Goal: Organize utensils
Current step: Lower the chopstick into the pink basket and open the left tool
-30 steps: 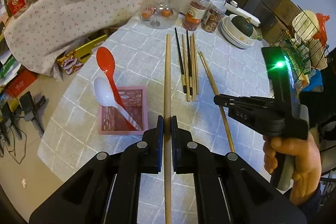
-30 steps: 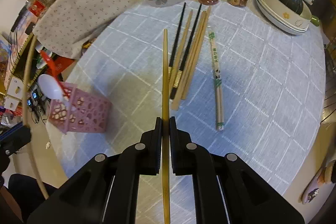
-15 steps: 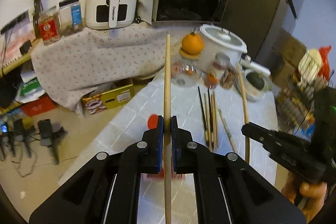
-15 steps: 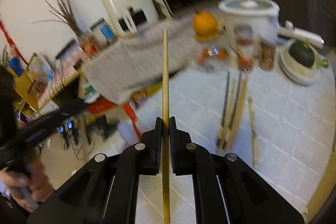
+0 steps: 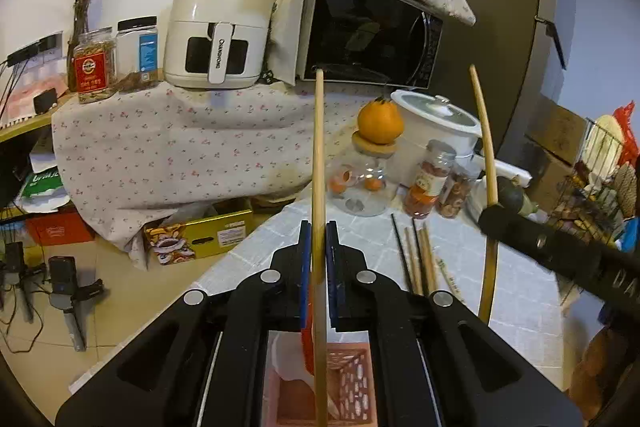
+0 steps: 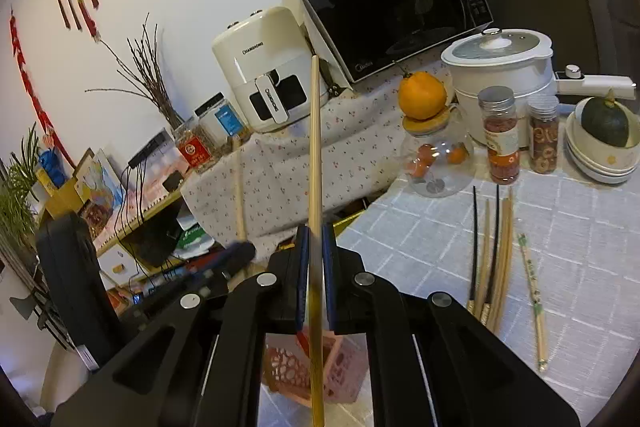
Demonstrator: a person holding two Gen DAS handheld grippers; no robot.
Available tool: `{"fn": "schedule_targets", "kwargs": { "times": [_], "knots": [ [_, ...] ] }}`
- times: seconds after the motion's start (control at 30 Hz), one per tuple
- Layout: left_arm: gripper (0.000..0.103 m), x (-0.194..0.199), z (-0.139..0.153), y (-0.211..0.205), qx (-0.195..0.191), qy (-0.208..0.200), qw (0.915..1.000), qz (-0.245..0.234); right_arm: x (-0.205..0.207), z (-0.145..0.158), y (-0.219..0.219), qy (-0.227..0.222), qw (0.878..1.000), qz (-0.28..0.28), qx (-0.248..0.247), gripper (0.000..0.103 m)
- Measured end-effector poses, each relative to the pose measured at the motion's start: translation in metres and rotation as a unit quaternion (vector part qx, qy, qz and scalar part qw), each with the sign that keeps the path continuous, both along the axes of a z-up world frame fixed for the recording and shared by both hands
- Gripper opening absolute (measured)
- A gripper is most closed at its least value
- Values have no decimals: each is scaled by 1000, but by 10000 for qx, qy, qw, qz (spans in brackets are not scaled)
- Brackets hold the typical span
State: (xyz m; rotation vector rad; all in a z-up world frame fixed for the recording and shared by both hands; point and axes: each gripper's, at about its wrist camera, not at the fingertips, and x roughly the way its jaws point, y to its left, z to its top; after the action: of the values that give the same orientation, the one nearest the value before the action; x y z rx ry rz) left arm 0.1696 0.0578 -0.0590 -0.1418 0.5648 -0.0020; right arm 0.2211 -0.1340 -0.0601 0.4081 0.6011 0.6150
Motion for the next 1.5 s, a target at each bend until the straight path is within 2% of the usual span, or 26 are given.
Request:
{"fn": "schedule_targets", "kwargs": {
  "times": [0.23, 0.4, 0.5, 0.63, 0.7, 0.87, 0.97, 1.13, 1.33, 1.5],
  "knots": [
    [6, -5, -20, -8, 356, 101, 9992, 173, 2, -8, 14, -132, 9999, -7, 4, 7],
    [8, -14, -22, -4, 189, 249, 9994, 142, 0, -10, 23, -318, 9995, 24, 35, 7],
    [17, -23, -14, 6, -16, 187, 9997, 150, -2, -12, 31, -474, 9989, 31, 25, 7],
    [17, -26, -10, 20, -282, 245, 9991, 201, 0, -19, 42, -586, 9983, -18, -48, 7],
    [17, -25, -13, 28, -476, 366, 9980, 218, -1, -23, 46, -630, 9980, -64, -90, 7],
    [17, -17, -25, 23, -486, 917, 9946, -74, 4, -31, 46, -451, 9988, -120, -124, 7],
    [17, -13, -27, 10, -262, 1328, 9901, -384, 8, -32, 37, -306, 9994, -157, 13, 7],
    [17, -5, -35, -3, -298, 1819, 9800, -743, 12, -21, 11, -248, 9987, -385, 219, 7],
    [17, 14, -51, -23, 156, 2352, 9683, -825, 16, -16, -17, -123, 9971, -657, 361, 7],
    [19, 36, -51, -45, 800, 2458, 9615, -934, 20, -18, -31, 1, 9965, -731, 416, 7]
  ]
}}
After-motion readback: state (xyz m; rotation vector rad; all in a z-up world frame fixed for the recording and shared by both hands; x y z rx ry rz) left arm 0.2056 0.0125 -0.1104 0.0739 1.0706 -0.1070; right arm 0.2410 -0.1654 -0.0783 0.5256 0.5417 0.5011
